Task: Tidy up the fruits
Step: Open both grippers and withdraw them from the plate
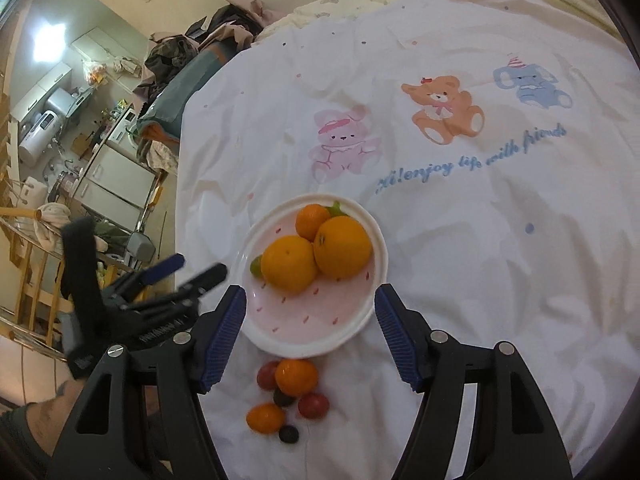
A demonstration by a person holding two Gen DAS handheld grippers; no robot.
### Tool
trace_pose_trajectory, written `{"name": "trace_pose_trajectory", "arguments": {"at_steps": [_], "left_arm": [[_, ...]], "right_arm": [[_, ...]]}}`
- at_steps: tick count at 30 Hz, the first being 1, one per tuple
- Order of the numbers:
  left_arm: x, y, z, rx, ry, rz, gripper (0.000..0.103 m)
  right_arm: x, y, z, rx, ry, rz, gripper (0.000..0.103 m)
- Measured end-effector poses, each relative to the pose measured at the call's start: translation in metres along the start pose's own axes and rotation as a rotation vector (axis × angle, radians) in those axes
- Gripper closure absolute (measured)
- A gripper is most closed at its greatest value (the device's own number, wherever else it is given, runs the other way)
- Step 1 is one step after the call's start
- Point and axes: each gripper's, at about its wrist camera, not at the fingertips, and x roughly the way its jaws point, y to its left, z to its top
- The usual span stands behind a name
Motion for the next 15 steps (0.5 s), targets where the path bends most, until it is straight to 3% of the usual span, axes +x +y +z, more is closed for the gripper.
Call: {"name": "trace_pose_trajectory", "arguments": {"at_steps": [15], "left_arm": [[-0.086, 0.018, -0.04, -0.082, -0.14, -0.023, 0.026]], "right_arm": [[-0.034, -0.011, -0.053, 0.045, -0.017, -0.023, 0.033]]}}
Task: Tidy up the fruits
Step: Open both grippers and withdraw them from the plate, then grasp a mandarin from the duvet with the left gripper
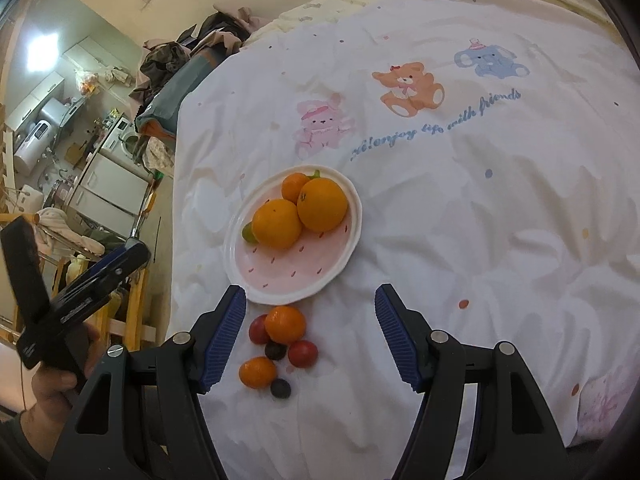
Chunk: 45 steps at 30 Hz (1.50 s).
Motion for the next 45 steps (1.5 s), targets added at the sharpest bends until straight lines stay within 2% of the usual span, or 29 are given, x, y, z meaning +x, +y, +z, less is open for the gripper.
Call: {"name": "trace_pose_trajectory", "arguments": {"at_steps": [6, 16, 26, 30, 35, 37, 40, 45], "left_arm": [[-0.01, -0.005, -0.018, -0.004, 0.007, 0.004, 0.026], [0.001, -0.006, -0.043, -0.054, 0.072, -0.012, 0.026], [0.01, 0.0, -0.048, -0.09, 0.086, 0.0, 0.026], [0.028, 0.016, -0.052, -0.167, 0.167, -0.011, 0.026], [0.058, 0.019, -0.069, -0.216, 0.324, -0.065, 0.032], [0.066, 0.008, -0.076, -0.194, 0.378, -0.111, 0.033], [0.077, -0.024, -0.089, -0.084, 0.461, -0.178, 0.033], [0.085, -0.05, -0.104, -0.014, 0.528, -0.204, 0.04]], "right_arm": [[-0.002, 0.001, -0.006, 0.015, -0.003, 0.002, 0.033], [-0.007, -0.012, -0.021, 0.085, -0.001, -0.027, 0.033], [0.001, -0.014, -0.024, 0.105, 0.02, -0.057, 0.033], [0.004, -0.015, -0.024, 0.114, 0.032, -0.071, 0.033], [0.01, -0.015, -0.024, 0.116, 0.053, -0.065, 0.033], [0.013, -0.015, -0.023, 0.115, 0.058, -0.07, 0.033], [0.017, -0.015, -0.023, 0.114, 0.071, -0.079, 0.033], [0.018, -0.016, -0.023, 0.108, 0.069, -0.096, 0.033]]}}
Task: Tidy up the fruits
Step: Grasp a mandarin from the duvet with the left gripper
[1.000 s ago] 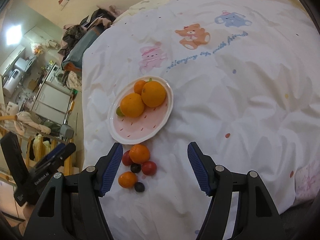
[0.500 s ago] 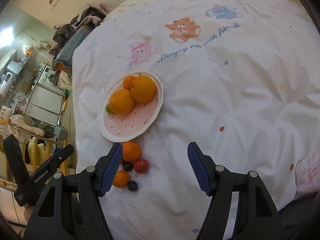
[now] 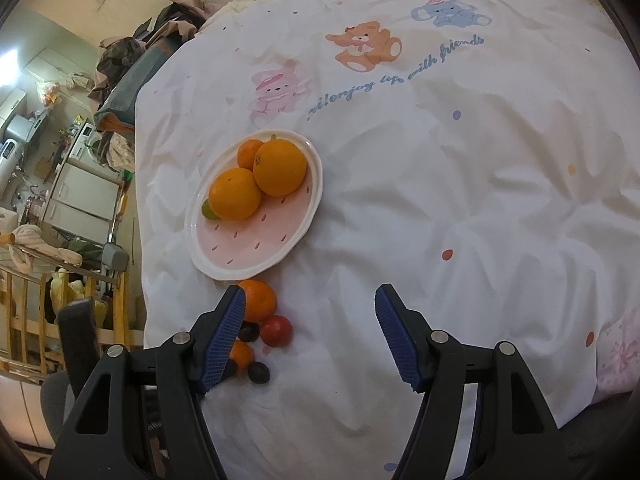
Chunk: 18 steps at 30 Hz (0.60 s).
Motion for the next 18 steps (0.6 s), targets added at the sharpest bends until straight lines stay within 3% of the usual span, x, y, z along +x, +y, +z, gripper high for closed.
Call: {"name": "trace_pose_trajectory", "arguments": {"at_steps": [3, 7, 14, 18], "left_arm": [[0.008, -0.003, 0.001, 0.004, 0.014, 0.02, 0.042], [0.018, -0.002, 0.004, -0.01, 0.046, 0.012, 0.064], [-0.002, -0.008, 0.001, 0.019, -0.011, 0.007, 0.066], [-0.035, -0.004, 0.0, 0.007, -0.112, 0.003, 0.066]], "right_arm": [[0.002, -0.002, 0.001, 0.003, 0.006, -0.009, 0.033], [0.002, -0.003, 0.001, 0.009, 0.002, -0.012, 0.033], [0.001, -0.003, 0.001, 0.007, 0.002, -0.015, 0.033], [0.005, -0.002, -0.001, -0.002, 0.023, -0.007, 0.033]]}}
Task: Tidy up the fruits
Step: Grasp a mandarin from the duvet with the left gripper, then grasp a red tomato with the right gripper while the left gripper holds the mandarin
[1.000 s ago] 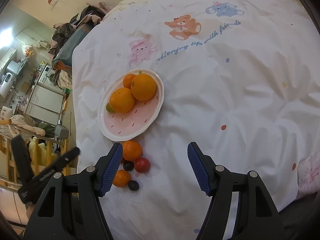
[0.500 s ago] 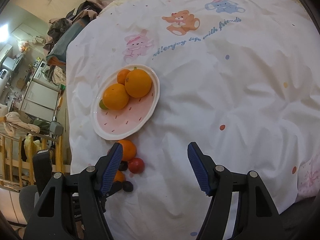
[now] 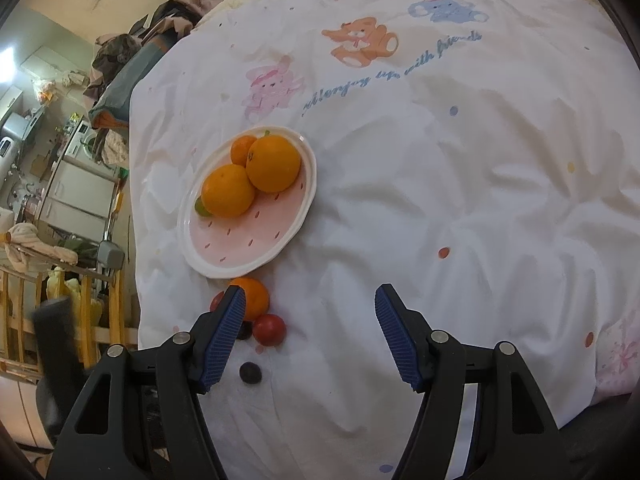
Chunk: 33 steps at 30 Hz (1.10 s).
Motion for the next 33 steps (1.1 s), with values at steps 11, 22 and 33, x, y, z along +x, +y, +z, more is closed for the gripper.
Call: {"name": "trace_pose_trajectory", "arguments": {"at_steps": [11, 22, 33], "left_arm": [[-0.042, 0.041, 0.01, -0.096, -0.186, 0.19, 0.066], [-0.034, 0.055, 0.014, -0.139, -0.169, 0.249, 0.066], [-0.034, 0.051, 0.016, -0.147, -0.197, 0.226, 0.066]], "right_arm": [[0.066, 0.044, -0.018, -0.245, 0.244, -0.073, 0.033], [0.096, 0.049, -0.014, -0.33, 0.272, -0.109, 0.034], [0.097, 0.058, -0.019, -0.385, 0.284, -0.054, 0.07]]}}
